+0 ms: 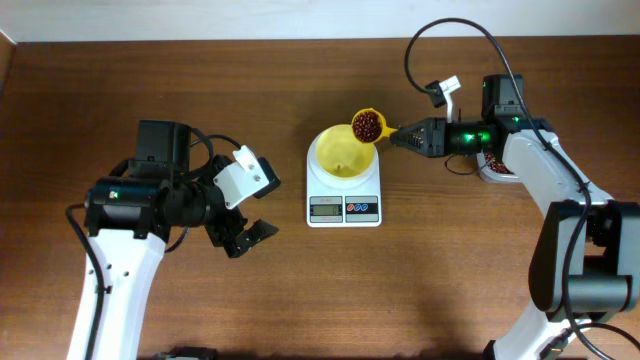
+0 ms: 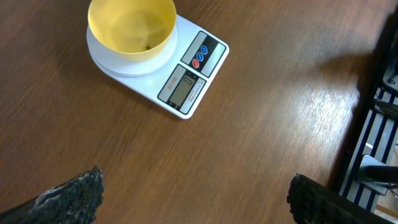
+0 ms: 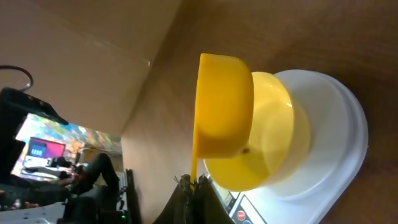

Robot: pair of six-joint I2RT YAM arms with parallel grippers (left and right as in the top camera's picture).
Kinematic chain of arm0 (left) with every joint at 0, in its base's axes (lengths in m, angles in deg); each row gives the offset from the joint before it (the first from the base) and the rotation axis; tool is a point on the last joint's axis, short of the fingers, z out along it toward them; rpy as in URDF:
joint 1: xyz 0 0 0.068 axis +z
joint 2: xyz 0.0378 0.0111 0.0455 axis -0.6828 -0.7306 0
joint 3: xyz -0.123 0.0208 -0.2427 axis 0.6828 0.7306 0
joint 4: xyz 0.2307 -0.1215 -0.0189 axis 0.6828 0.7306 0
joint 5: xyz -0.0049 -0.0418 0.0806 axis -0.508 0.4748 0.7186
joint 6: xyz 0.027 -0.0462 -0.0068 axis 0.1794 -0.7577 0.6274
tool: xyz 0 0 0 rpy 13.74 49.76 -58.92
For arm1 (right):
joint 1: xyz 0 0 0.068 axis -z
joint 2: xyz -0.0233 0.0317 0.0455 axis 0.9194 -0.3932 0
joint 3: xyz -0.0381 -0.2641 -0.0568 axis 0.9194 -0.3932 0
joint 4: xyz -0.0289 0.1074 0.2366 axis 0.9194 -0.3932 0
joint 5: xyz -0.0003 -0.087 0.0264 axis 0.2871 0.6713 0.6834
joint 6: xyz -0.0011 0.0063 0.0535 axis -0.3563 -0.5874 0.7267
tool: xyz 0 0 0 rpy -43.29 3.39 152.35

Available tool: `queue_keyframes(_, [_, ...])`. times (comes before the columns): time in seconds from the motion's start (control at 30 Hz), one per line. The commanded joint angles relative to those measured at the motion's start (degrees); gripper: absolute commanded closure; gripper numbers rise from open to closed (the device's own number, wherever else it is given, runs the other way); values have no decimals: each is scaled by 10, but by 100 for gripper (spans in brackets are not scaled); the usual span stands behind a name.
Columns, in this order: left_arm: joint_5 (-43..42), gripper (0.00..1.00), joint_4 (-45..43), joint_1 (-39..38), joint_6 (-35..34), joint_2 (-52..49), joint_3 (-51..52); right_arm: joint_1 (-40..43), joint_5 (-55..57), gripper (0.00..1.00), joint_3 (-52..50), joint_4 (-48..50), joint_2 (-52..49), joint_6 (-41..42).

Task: Scoop item into bowl and weigh 50g on scale
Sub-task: 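Tilt the scoop to pour red beans into the yellow bowl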

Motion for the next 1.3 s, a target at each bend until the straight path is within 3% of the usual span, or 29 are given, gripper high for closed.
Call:
queue_keyframes(0.0, [-2,1,-1,2,11,9,-8,-4,-6,96,-4,2,-5,-47])
queue_keyframes(0.73, [-2,1,-1,2,11,9,-8,-21,-5,96,-4,10,-5,-122])
queue_keyframes(0.93, [-2,1,-1,2,11,9,-8,-52,79,96,-4,17,-5,-122])
queue_keyframes(1.1, [-2,1,-1,2,11,9,-8,-52,87,96,-4,21,-5,-122])
queue_keyframes(1.27, [-2,1,-1,2,11,9,-8,-52,86,96,-4,21,-5,-224])
